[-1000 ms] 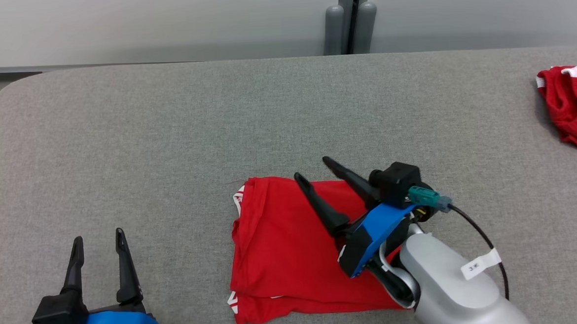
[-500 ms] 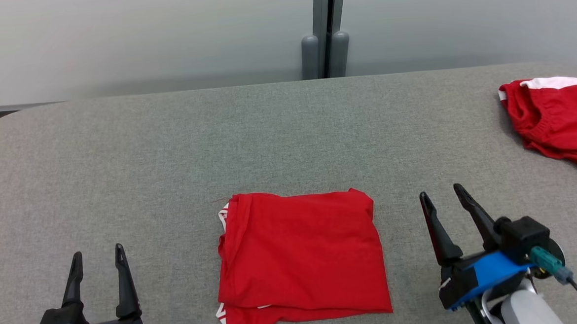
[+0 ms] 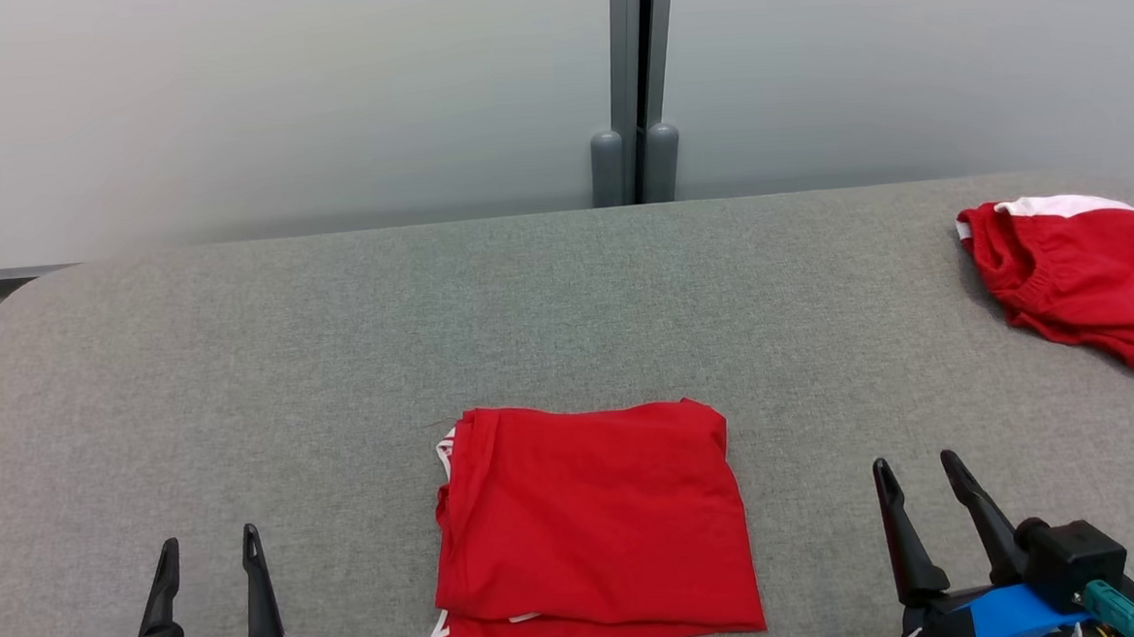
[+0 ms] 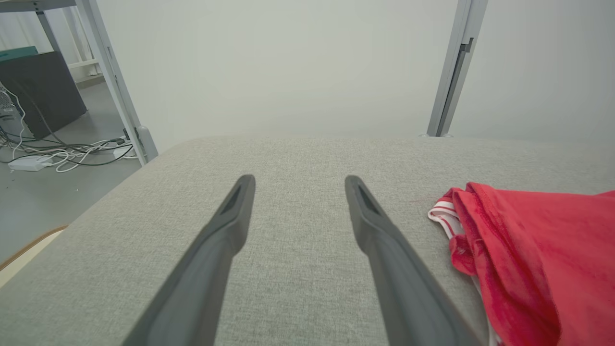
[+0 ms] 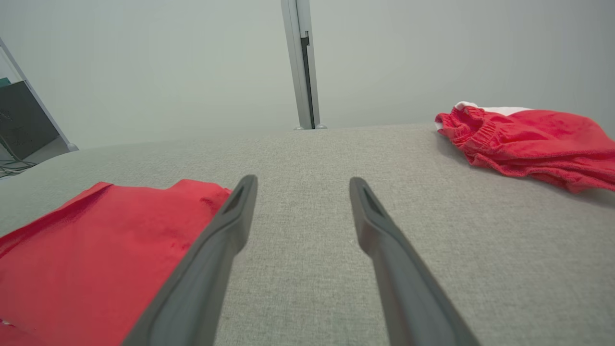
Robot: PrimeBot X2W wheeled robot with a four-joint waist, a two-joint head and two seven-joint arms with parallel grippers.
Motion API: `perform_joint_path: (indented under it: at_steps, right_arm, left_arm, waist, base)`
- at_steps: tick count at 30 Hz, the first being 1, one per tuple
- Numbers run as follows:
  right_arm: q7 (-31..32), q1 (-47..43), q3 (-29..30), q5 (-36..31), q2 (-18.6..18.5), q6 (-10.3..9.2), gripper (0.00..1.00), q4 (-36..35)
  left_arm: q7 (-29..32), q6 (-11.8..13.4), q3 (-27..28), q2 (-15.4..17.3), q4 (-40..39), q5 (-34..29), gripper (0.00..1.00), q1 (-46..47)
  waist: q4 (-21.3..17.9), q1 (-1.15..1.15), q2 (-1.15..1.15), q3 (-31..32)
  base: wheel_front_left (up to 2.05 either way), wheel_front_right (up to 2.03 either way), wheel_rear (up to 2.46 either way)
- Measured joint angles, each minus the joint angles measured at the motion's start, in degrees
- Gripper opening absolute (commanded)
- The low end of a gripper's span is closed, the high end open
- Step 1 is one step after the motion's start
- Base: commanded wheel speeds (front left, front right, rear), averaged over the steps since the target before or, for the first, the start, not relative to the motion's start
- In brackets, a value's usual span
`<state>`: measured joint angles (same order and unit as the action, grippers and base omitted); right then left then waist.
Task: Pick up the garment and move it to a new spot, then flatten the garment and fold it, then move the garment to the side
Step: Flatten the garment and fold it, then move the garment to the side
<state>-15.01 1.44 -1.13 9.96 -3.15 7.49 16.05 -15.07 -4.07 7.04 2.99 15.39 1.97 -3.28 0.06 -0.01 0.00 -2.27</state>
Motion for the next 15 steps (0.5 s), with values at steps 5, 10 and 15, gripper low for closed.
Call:
perform_joint_path:
  at_steps: [5,10,15]
  right_arm:
    - [0.0,-2.2,1.1,-0.4,0.2,0.00,1.00,-0.1]
    - [0.0,-3.0,1.3,-0.2,0.2,-0.01,1.00,-0.1]
    - [0.0,-3.2,1.1,-0.2,0.2,0.00,1.00,-0.1]
  left_arm:
    - [0.0,-0.4,-0.4,0.3,1.0,-0.2,1.00,-0.7]
    - [0.0,-0.5,-0.6,0.5,1.4,-0.2,1.00,-1.1]
    - [0.0,-0.5,-0.9,0.5,1.5,-0.3,1.00,-1.1]
  waist:
    - [0.9,0.00,-0.01,2.0]
    - [1.3,0.01,0.00,2.6]
    - [1.6,0.01,0.00,2.9]
  base:
    - [0.00,0.00,0.00]
    - [0.00,0.00,0.00]
    - [0.00,0.00,0.00]
